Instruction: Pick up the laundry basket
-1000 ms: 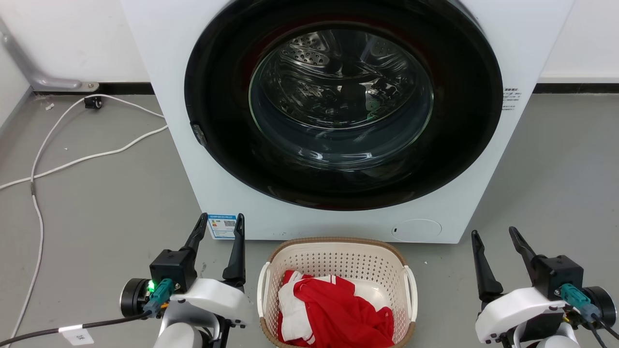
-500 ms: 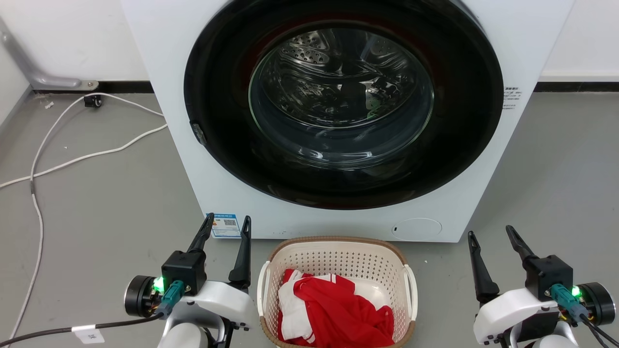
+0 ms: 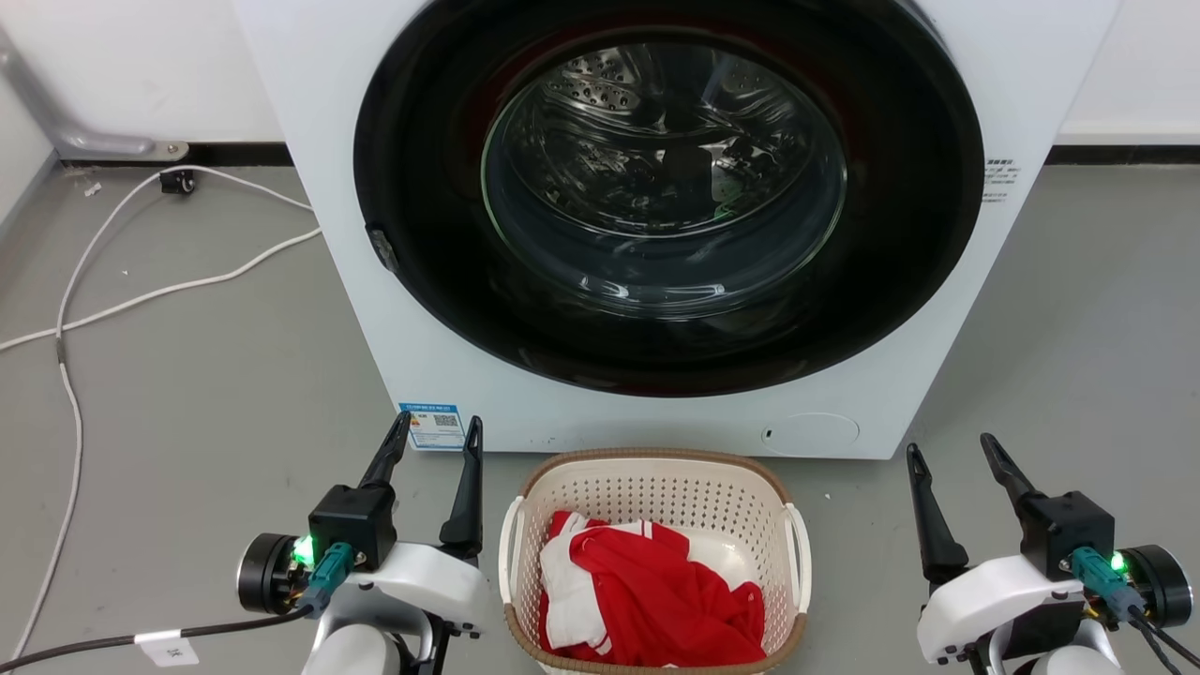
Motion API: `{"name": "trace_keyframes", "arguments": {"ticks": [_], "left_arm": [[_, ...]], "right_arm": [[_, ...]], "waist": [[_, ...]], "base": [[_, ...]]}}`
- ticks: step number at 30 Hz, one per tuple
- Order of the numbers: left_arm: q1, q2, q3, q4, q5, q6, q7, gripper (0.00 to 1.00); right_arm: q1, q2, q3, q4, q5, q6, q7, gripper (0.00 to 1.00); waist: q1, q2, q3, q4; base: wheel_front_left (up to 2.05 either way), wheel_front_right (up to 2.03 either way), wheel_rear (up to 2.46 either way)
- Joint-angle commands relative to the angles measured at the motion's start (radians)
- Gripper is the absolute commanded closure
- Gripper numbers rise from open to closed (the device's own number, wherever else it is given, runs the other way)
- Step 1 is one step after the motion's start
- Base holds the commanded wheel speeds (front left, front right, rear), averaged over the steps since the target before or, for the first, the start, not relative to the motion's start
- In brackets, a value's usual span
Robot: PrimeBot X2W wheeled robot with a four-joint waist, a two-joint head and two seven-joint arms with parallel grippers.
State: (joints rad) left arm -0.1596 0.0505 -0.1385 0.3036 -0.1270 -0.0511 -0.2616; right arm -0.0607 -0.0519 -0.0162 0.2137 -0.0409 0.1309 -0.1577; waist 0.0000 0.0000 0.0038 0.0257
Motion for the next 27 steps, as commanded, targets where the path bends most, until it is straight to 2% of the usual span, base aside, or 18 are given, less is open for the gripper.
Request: {"name": "trace_keyframes", "arguments": {"ticks": [1, 7, 16, 27], "left_arm": [[-0.016, -0.001, 0.004, 0.0, 0.003, 0.006, -0.005, 0.0], [-0.052, -0.001, 0.01, 0.022, -0.01, 0.008, -0.004, 0.0], [-0.166, -0.001, 0.004, 0.125, -0.038, 0.002, -0.004, 0.0], [-0.365, 0.013, 0.004, 0.361, -0.048, -0.019, -0.002, 0.0]], "right_arm": [[-0.015, 0.003, -0.001, -0.001, 0.01, 0.0, 0.005, 0.0], [-0.058, 0.003, 0.011, 0.032, 0.038, 0.0, 0.025, 0.0], [-0.171, 0.002, 0.042, 0.122, 0.064, 0.0, 0.035, 0.0], [-0.368, 0.002, 0.066, 0.304, 0.105, 0.0, 0.036, 0.0]], "waist": [[0.0, 0.0, 0.015, -0.002], [0.0, 0.0, 0.108, -0.011], [0.0, 0.0, 0.313, -0.017], [0.0, 0.0, 0.54, -0.034]], "base": [[0.0, 0.0, 0.0], [0.0, 0.0, 0.0], [0.0, 0.0, 0.0], [0.0, 0.0, 0.0]]}}
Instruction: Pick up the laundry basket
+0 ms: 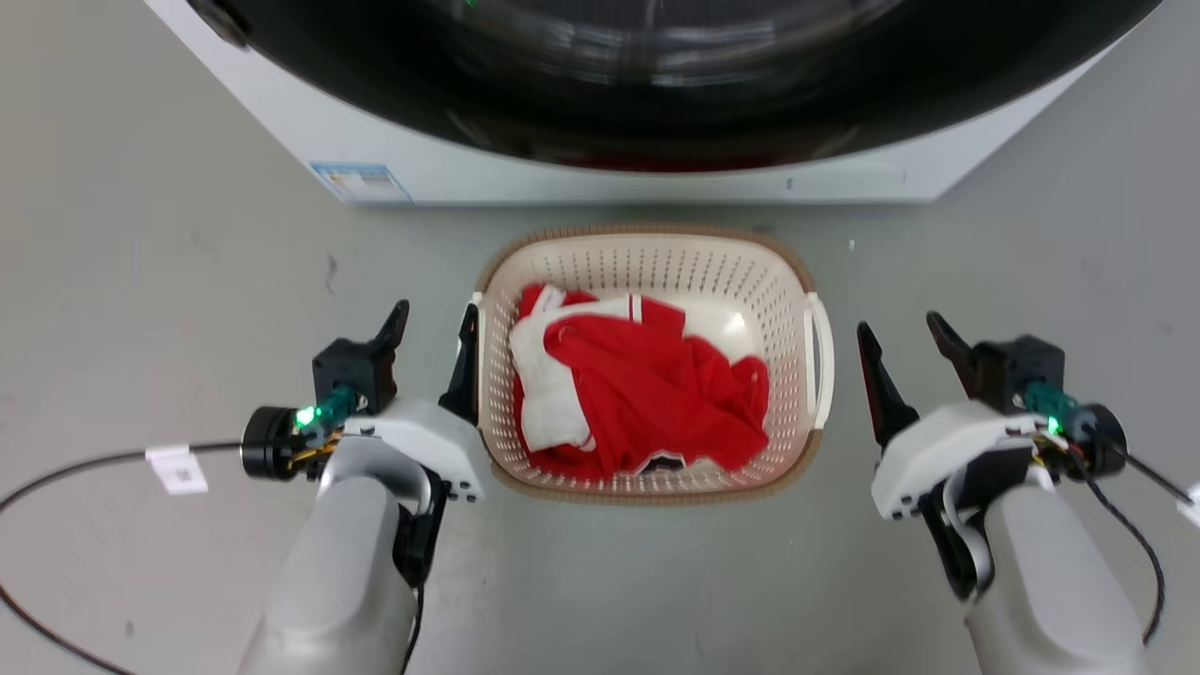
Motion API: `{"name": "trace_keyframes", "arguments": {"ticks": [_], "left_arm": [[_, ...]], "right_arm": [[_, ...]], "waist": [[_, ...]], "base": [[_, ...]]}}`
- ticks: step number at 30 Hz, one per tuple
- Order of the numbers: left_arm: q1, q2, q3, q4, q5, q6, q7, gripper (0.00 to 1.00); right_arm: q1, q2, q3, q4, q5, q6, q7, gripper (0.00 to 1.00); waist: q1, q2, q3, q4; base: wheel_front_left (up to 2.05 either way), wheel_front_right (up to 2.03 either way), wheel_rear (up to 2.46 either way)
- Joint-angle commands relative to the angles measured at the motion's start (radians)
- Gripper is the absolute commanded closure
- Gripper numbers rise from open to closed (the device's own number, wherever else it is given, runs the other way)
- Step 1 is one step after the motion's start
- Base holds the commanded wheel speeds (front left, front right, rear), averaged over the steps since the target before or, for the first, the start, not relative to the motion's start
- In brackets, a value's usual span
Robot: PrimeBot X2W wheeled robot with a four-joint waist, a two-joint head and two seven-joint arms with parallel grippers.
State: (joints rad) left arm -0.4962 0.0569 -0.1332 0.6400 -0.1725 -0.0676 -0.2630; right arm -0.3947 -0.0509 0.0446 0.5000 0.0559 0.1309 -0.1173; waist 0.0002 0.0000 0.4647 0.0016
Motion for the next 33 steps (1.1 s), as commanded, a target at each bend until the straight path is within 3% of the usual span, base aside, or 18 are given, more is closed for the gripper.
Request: {"name": "trace_keyframes", "arguments": {"ticks": [1, 16, 24, 33], "left_arm": [[-0.054, 0.007, -0.002, 0.046, -0.004, -0.004, 0.0, 0.0], [-0.319, 0.033, 0.008, 0.38, -0.052, -0.031, 0.031, 0.0], [-0.437, 0.056, 0.006, 0.516, -0.069, -0.042, 0.059, 0.0], [-0.529, 0.067, 0.005, 0.601, -0.096, -0.05, 0.086, 0.0]], "right_arm": [[-0.056, 0.001, 0.009, 0.038, 0.012, 0.0, 0.0, 0.0], [-0.366, 0.001, 0.115, 0.388, 0.105, 0.0, 0.042, 0.0], [-0.509, 0.001, 0.184, 0.569, 0.164, 0.0, 0.061, 0.0], [-0.616, 0.001, 0.262, 0.686, 0.24, 0.0, 0.073, 0.0]], "waist": [[-0.0002, 0.0, 0.104, -0.011], [-0.0002, 0.0, 0.317, -0.034], [-0.0002, 0.0, 0.375, -0.043], [-0.0002, 0.0, 0.411, -0.045]], "base": [[0.0, 0.0, 0.0], [0.0, 0.0, 0.0], [0.0, 0.0, 0.0], [0.0, 0.0, 0.0]]}}
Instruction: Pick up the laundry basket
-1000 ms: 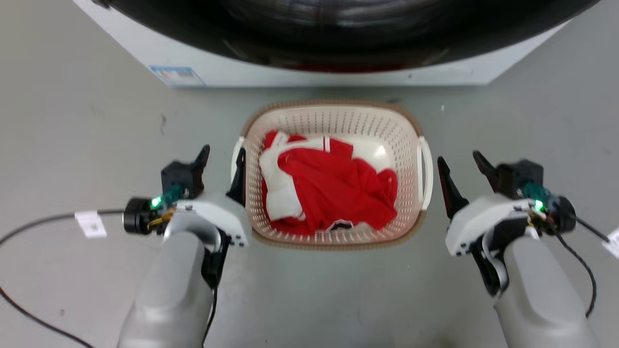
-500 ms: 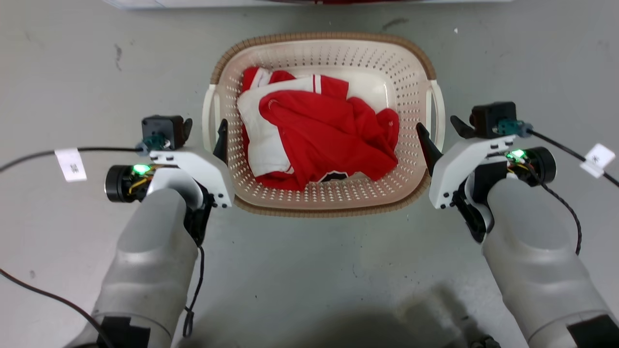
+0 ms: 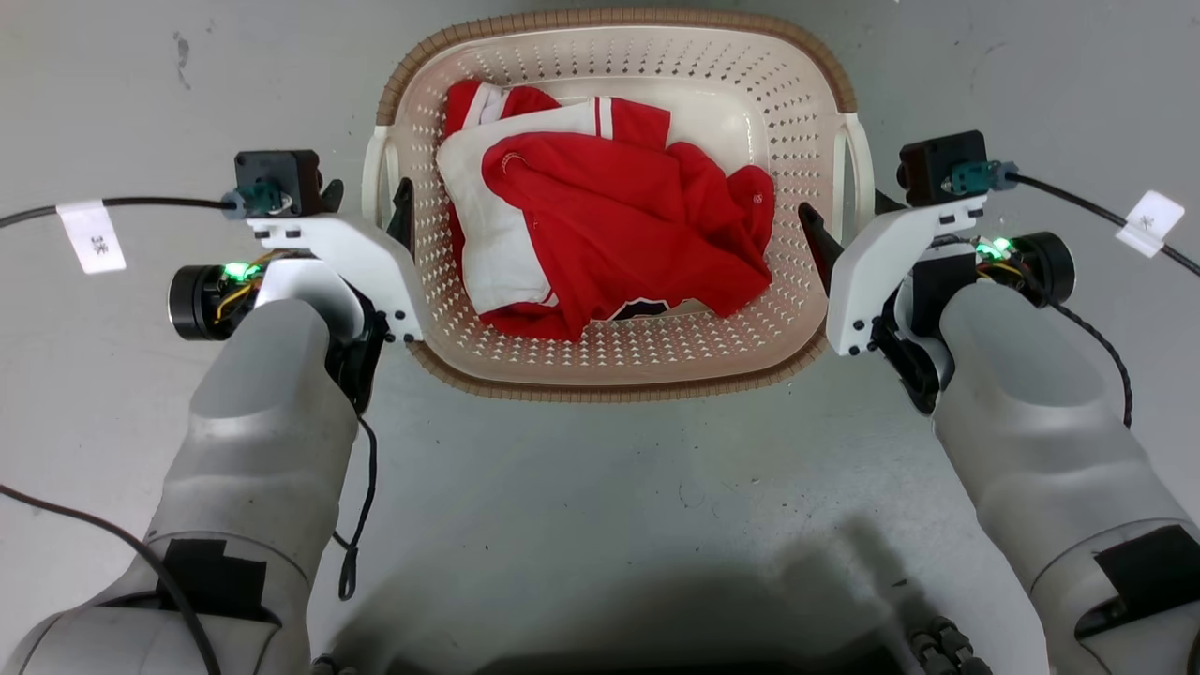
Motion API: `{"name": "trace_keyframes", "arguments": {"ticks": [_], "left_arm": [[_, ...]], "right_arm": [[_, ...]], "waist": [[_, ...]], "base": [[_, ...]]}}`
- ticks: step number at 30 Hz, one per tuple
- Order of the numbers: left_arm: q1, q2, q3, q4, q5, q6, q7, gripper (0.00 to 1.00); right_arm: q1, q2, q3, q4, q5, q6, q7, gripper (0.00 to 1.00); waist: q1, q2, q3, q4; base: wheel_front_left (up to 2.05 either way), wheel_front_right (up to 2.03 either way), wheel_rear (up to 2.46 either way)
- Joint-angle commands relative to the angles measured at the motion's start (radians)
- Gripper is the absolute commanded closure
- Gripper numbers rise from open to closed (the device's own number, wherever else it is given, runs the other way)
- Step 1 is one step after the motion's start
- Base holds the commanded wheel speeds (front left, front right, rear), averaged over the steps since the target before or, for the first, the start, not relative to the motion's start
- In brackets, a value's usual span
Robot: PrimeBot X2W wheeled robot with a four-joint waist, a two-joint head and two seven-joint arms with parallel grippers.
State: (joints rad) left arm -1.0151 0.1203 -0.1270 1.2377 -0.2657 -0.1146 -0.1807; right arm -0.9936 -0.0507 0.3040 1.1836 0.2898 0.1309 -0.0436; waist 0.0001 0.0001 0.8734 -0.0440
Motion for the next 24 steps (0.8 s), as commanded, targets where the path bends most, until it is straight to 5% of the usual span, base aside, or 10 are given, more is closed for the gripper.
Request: {"name": "trace_keyframes", "arguments": {"ticks": [1, 4, 5, 6, 7, 24], "left_arm": [[-0.016, 0.003, -0.002, 0.009, -0.005, -0.004, 0.009, 0.0], [-0.028, 0.001, -0.002, 0.023, -0.018, -0.006, 0.031, 0.0], [-0.031, -0.003, -0.002, 0.026, -0.025, -0.008, 0.04, 0.16], [-0.034, -0.005, -0.005, 0.028, -0.027, -0.01, 0.046, 1.0], [-0.034, -0.007, -0.009, 0.031, -0.029, -0.012, 0.057, 1.0], [0.019, -0.038, -0.099, 0.04, -0.136, -0.015, 0.207, 1.0]], "right_arm": [[-0.023, 0.001, 0.013, 0.01, 0.015, 0.0, 0.006, 0.0], [-0.04, 0.001, 0.04, 0.026, 0.04, 0.0, 0.016, 0.07], [-0.042, 0.0, 0.048, 0.032, 0.051, 0.0, 0.024, 0.49], [-0.041, 0.0, 0.058, 0.034, 0.067, 0.0, 0.035, 0.79], [-0.04, 0.001, 0.071, 0.034, 0.078, 0.0, 0.046, 1.0], [0.007, 0.007, 0.208, 0.039, 0.262, 0.002, 0.146, 1.0]], "waist": [[-0.0001, -0.0001, 0.006, 0.002], [-0.0001, -0.0001, 0.011, 0.004], [-0.0001, -0.0001, 0.011, 0.004], [-0.0001, -0.0001, 0.012, 0.006], [-0.0001, -0.0001, 0.013, 0.007], [-0.0001, -0.0001, -0.09, 0.01]], "base": [[0.0, 0.0, 0.0], [0.0, 0.0, 0.0], [0.0, 0.0, 0.0], [0.0, 0.0, 0.0], [0.0, 0.0, 0.0], [0.0, 0.0, 0.0]]}}
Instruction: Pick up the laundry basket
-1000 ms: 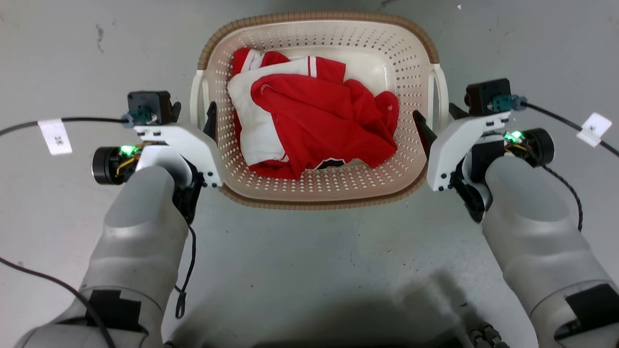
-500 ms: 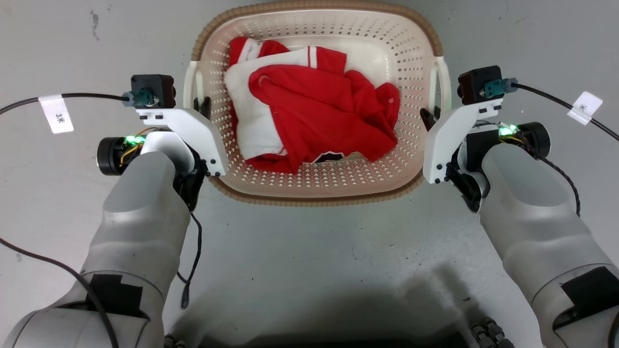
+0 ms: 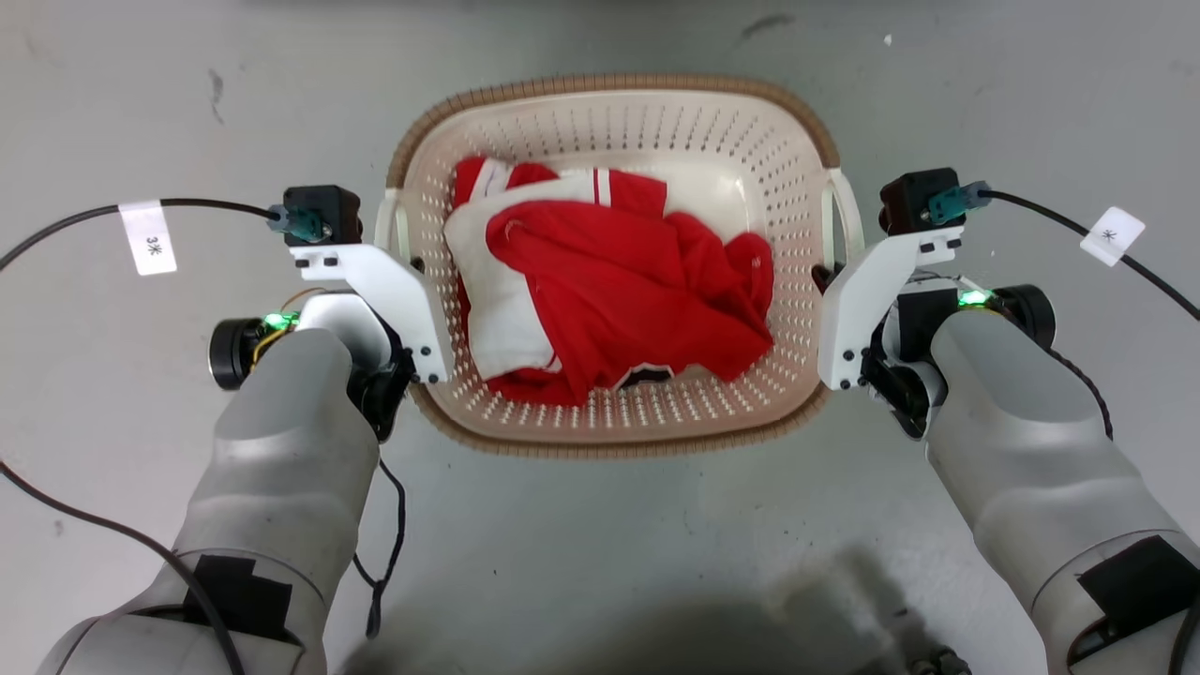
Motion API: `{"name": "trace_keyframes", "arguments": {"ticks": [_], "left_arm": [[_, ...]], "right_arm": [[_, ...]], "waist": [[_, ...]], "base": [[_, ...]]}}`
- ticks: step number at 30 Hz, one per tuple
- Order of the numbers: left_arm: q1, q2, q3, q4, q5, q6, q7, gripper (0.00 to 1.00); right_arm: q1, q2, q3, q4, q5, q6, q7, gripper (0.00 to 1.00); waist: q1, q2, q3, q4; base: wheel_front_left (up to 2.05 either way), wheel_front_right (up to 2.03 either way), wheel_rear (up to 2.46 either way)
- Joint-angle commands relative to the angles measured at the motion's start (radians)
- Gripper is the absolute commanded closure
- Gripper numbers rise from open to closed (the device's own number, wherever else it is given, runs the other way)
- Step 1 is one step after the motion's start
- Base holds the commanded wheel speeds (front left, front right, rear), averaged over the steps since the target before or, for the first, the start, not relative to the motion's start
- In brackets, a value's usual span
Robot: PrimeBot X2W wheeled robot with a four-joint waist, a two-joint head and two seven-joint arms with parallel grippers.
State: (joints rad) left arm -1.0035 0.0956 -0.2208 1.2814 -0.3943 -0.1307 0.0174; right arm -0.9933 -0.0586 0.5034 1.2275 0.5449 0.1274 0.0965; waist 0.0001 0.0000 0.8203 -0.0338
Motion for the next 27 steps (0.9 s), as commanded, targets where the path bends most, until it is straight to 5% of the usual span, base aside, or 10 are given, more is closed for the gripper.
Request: {"name": "trace_keyframes", "arguments": {"ticks": [1, 21, 27], "left_arm": [[0.012, -0.014, -0.009, -0.003, -0.019, 0.001, 0.032, 1.0], [0.122, -0.007, -0.114, -0.013, -0.174, -0.001, 0.324, 1.0], [0.16, 0.002, -0.147, -0.015, -0.202, -0.001, 0.365, 1.0]], "right_arm": [[0.011, 0.015, 0.014, -0.003, 0.019, 0.007, 0.025, 1.0], [0.127, 0.006, 0.08, 0.03, 0.185, 0.009, 0.363, 1.0], [0.142, 0.001, 0.092, 0.026, 0.206, 0.008, 0.382, 1.0]], "waist": [[-0.0001, 0.0, -0.053, 0.001], [-0.0001, 0.0, -0.506, 0.023], [-0.0001, 0.0, -0.623, 0.011]], "base": [[0.0, 0.0, 0.0], [0.0, 0.0, 0.0], [0.0, 0.0, 0.0]]}}
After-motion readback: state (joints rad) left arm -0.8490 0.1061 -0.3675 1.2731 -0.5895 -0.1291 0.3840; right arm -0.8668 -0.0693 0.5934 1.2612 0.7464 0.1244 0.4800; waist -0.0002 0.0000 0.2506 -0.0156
